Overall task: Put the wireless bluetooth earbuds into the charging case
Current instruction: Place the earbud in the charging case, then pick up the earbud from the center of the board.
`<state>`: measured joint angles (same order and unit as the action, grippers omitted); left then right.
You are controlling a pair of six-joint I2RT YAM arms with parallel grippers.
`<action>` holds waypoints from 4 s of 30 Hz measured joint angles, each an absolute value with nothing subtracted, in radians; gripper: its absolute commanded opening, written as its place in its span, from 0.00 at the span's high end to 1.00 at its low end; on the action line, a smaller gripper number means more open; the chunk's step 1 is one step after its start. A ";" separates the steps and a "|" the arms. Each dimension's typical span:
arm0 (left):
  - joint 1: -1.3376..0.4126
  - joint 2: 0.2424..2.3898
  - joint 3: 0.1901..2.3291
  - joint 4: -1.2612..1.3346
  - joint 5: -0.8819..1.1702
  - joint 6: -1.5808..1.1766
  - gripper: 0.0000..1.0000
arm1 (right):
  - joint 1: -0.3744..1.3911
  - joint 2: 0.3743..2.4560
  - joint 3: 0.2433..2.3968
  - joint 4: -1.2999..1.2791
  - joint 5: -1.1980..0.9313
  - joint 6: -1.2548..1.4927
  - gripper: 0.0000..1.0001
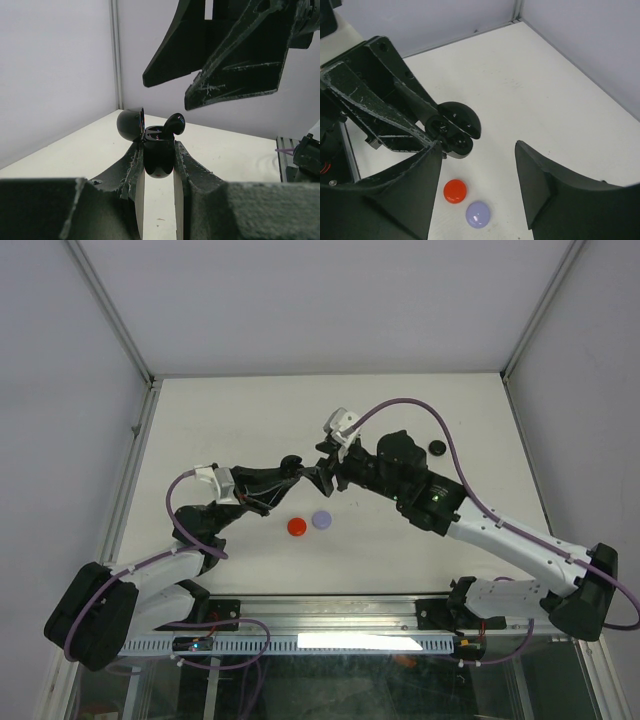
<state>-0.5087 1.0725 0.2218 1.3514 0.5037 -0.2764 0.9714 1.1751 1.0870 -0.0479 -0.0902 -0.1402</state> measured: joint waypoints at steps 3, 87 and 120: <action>-0.509 1.072 0.222 1.351 0.504 -0.276 1.00 | 0.971 1.151 1.082 -0.050 -0.029 -0.145 0.37; -0.509 0.822 0.408 0.477 0.324 0.074 1.00 | 0.430 1.572 1.261 -0.530 -0.005 -0.033 0.38; -0.509 0.853 0.408 0.396 0.422 0.139 1.00 | 0.304 2.136 1.641 -0.717 -0.035 -0.108 0.61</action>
<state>-0.5091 0.8532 0.4076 0.3958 0.4221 0.1394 0.3042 2.1365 1.6405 -0.7170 -0.0345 -0.1081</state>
